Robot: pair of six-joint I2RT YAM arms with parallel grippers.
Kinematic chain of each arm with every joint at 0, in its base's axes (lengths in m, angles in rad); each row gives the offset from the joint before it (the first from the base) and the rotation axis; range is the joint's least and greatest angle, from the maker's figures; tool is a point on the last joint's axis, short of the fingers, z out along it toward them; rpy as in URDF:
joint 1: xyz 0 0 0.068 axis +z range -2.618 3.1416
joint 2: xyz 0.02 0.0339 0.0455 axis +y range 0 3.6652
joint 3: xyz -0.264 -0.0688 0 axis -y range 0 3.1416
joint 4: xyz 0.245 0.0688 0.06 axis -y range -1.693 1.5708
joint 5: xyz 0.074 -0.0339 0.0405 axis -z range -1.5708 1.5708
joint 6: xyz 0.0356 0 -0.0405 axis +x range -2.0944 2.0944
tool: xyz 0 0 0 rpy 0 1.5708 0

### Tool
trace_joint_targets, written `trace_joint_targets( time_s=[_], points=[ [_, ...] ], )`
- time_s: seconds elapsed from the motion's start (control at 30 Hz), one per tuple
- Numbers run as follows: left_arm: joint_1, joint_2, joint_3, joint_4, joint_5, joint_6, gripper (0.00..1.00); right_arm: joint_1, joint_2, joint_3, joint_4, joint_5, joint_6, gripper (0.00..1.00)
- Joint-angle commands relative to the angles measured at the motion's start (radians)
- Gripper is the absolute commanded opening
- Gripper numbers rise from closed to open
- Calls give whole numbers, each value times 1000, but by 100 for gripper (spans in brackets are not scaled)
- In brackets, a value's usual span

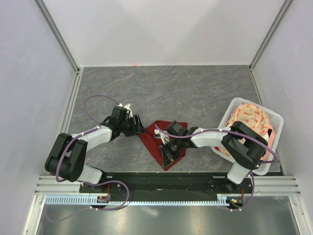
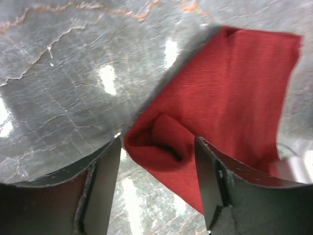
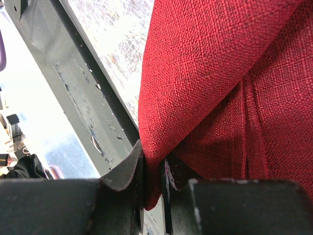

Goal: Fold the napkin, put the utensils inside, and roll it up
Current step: Roll the napkin with the utensil

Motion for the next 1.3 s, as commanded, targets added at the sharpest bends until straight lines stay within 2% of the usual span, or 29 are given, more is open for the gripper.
trace_joint_targets(
  time_s=[0.0, 0.1, 0.17, 0.2, 0.3, 0.33, 0.43, 0.67, 0.7, 0.83, 0.93, 1.1, 1.27],
  points=[
    [-2, 40, 71, 19, 10, 11, 63, 7, 68, -46, -97, 189, -62, 20],
    [-7, 75, 94, 19, 9, 37, 54, 8, 67, -43, -99, 194, -64, 21],
    [-10, 98, 112, -31, -4, 51, 41, 8, 61, -40, -108, 204, -64, 22],
    [-13, 103, 118, -47, -11, 54, 38, 8, 56, -37, -116, 212, -64, 24],
    [-14, 127, 135, -96, -31, 68, 26, 8, 22, -15, -159, 249, -68, 33],
    [-16, 136, 141, -123, -36, 71, 20, 8, 1, 9, -192, 263, -73, 40],
    [-17, 163, 161, -159, -34, 80, 12, 8, -42, 75, -284, 326, -93, 49],
    [-25, 195, 209, -258, -24, 91, 2, 46, -153, 244, -418, 517, -131, 62],
    [-27, 199, 213, -272, -22, 89, 2, 62, -162, 258, -412, 549, -137, 66],
    [-27, 221, 255, -336, -11, 92, 2, 140, -197, 287, -346, 820, -168, 69],
    [-25, 238, 281, -387, -11, 99, 2, 194, -193, 270, -240, 907, -228, 70],
    [-25, 253, 304, -433, -7, 106, 2, 258, -119, 227, -49, 939, -315, 70],
    [-27, 258, 316, -444, -1, 108, 2, 281, -48, 223, 34, 897, -348, 70]
  ],
)
